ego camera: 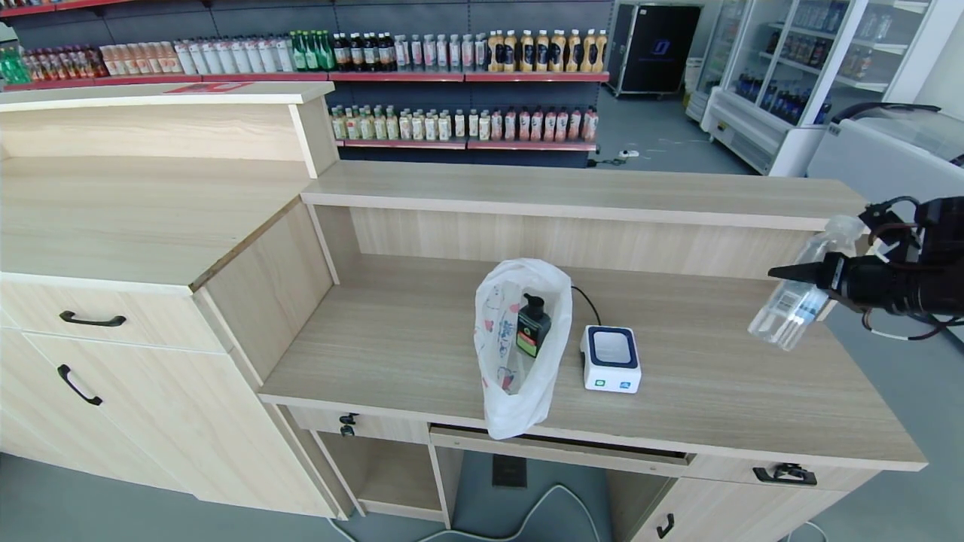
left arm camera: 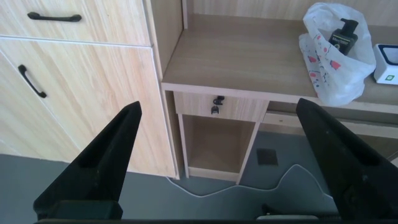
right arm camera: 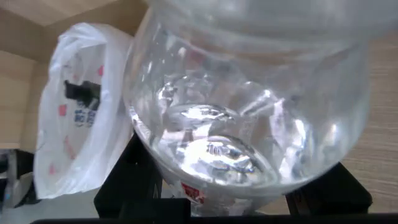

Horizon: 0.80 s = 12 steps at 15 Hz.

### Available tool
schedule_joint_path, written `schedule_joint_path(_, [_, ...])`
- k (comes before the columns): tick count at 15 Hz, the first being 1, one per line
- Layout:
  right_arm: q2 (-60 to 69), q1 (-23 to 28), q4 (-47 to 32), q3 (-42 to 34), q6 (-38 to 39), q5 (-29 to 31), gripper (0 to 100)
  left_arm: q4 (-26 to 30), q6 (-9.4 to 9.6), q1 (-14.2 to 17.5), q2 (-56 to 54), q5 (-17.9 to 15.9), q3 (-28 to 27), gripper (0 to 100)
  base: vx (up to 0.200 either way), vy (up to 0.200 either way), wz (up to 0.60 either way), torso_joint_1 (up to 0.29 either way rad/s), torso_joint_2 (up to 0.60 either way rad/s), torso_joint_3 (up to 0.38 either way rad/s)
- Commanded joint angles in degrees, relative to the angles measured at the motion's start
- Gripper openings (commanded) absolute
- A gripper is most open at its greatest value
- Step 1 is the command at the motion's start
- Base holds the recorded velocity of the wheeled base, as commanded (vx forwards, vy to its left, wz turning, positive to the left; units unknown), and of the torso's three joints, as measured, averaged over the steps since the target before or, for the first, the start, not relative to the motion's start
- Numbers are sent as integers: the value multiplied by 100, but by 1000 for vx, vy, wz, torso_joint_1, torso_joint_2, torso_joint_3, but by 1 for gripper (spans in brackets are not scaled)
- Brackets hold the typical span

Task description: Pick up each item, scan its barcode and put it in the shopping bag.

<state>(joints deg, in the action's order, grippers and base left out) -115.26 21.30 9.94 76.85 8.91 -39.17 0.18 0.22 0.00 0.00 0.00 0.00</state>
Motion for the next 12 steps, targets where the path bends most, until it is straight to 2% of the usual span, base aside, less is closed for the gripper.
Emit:
schedule_joint_path(1, [1603, -64, -501, -460, 199, -1392, 0, -1, 4, 0, 0, 0, 0, 100, 0, 0, 0, 0, 0, 0])
schedule_joint_path(2, [1937, -99, -510, -706, 190, -1884, 0, -1, 4, 0, 0, 0, 0, 100, 0, 0, 0, 0, 0, 0])
schedule_joint_path(3, [2236, -275, -519, -926, 190, -2130, 0, -1, 4, 0, 0, 0, 0, 100, 0, 0, 0, 0, 0, 0])
schedule_joint_path(8, [3704, -1550, -466, -2121, 102, -2490, 0, -1, 4, 0, 0, 0, 0, 100, 0, 0, 0, 0, 0, 0])
schedule_joint_path(12, [4293, -2262, -501, -2614, -531, -2464, 0, -1, -4, 0, 0, 0, 0, 100, 0, 0, 0, 0, 0, 0])
